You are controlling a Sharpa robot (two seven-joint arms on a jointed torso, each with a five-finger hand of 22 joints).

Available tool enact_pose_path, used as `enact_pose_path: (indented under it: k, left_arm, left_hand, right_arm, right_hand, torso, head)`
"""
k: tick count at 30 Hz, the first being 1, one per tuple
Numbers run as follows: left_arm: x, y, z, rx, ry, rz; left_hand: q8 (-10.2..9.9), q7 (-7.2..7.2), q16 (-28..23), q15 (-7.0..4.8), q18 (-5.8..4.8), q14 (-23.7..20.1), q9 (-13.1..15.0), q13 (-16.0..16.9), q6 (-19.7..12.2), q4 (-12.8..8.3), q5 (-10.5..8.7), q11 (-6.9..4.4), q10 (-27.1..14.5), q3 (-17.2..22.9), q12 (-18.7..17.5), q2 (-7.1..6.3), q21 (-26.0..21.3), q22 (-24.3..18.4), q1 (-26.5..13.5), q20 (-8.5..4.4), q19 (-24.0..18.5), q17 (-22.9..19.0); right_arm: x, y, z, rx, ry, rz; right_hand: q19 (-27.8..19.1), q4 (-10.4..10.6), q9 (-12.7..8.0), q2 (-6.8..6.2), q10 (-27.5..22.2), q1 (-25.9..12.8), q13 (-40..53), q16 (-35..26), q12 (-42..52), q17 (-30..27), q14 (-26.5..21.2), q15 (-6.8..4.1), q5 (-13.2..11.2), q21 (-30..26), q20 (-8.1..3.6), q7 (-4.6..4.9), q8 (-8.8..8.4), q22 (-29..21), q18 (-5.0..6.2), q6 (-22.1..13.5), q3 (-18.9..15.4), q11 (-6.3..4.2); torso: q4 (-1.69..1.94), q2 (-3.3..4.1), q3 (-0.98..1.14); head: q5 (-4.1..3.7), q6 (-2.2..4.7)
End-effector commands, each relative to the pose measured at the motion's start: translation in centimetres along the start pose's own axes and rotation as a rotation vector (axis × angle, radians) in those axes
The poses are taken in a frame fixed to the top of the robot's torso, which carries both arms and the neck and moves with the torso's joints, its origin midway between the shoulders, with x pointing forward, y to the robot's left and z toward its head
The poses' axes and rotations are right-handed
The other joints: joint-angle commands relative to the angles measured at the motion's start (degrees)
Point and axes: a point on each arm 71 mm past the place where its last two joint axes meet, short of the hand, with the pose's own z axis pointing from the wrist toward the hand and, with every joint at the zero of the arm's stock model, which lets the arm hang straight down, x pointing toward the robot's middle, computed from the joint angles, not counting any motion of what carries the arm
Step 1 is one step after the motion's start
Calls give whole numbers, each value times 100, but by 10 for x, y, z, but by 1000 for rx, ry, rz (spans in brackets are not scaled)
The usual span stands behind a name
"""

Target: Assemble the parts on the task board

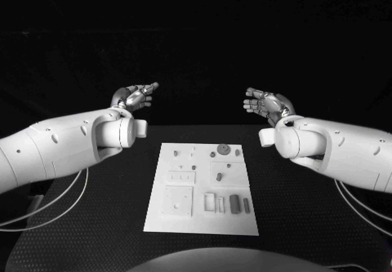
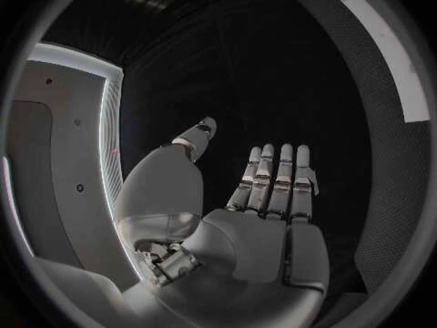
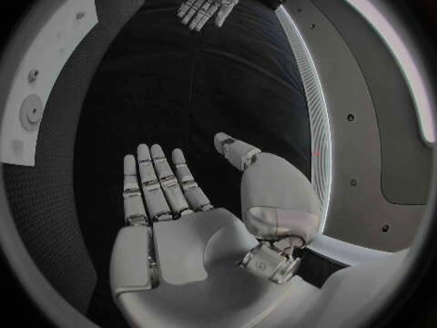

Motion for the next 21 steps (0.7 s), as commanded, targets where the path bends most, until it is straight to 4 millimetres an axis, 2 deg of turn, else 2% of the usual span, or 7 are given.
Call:
enact_pose_path:
  k: [1,4,10,11,13,17,21]
  left_arm:
    - [0,1,7,-134,77,-23]
    - [-4,-2,11,-144,74,-16]
    - [-5,-3,12,-146,74,-16]
    - [-2,-2,11,-151,93,-24]
    - [-3,-2,11,-150,95,-24]
    - [-3,-3,12,-142,96,-21]
    - [-5,-3,13,-139,93,-18]
  left_hand:
    - [109,17,78,35,-44,143,75,19,137,4,40,13,169,101,34,-35,74,281,229,9,127,85]
    - [109,18,78,35,-44,143,75,19,138,6,39,14,170,99,34,-34,75,281,230,9,127,86]
    - [111,31,96,36,-44,165,83,22,138,11,37,25,183,84,40,-11,84,282,246,5,130,98]
    - [111,37,103,36,-44,176,86,23,139,10,37,31,190,76,43,-1,91,282,255,1,138,104]
    - [119,73,138,44,-44,230,100,30,153,2,37,62,239,32,58,42,124,281,283,-24,182,126]
    - [180,177,244,55,-44,421,141,61,292,-59,52,163,459,-76,134,161,212,280,355,-101,321,176]
    - [256,263,409,65,-44,773,177,99,531,-212,114,218,808,-185,249,310,347,275,474,-231,579,241]
  right_arm:
    - [4,-1,6,126,190,-17]
    - [-2,3,11,153,215,-37]
    - [-7,6,14,175,234,-53]
    - [-17,9,22,103,210,-230]
    - [-18,10,25,77,207,-298]
    - [-20,12,29,42,199,-392]
    - [-20,14,32,8,199,-478]
  right_hand:
    - [137,-134,89,-43,208,278,19,101,37,86,157,58,56,10,38,397,93,337,78,138,121,47]
    - [162,-432,100,83,223,314,17,145,31,87,146,68,263,-33,33,398,125,420,74,121,-202,52]
    - [258,-834,115,29,319,591,26,223,53,95,213,80,379,-32,17,385,181,455,109,173,-322,44]
    - [309,-930,121,6,362,680,30,252,63,99,250,93,397,-27,14,390,201,457,126,203,-327,48]
    - [410,-1053,137,-46,479,829,45,314,106,113,349,128,445,-12,-1,387,250,460,167,289,-303,46]
    - [702,-1187,161,-137,777,1032,57,455,184,136,593,53,467,-8,-8,353,357,426,277,523,-282,5]
    - [985,-1251,158,-181,995,1151,52,560,206,146,806,-22,521,-11,-9,315,415,365,393,711,-264,-63]
  torso:
    - [-4,-2,4]
    - [-4,-2,4]
    - [-4,-2,4]
    - [6,-2,-2]
    - [9,2,-8]
    - [3,5,-24]
    - [-7,2,-16]
  head:
    - [8,-127]
    - [8,-127]
    - [8,-127]
    - [-5,125]
    - [-14,156]
    - [-5,217]
    - [7,254]
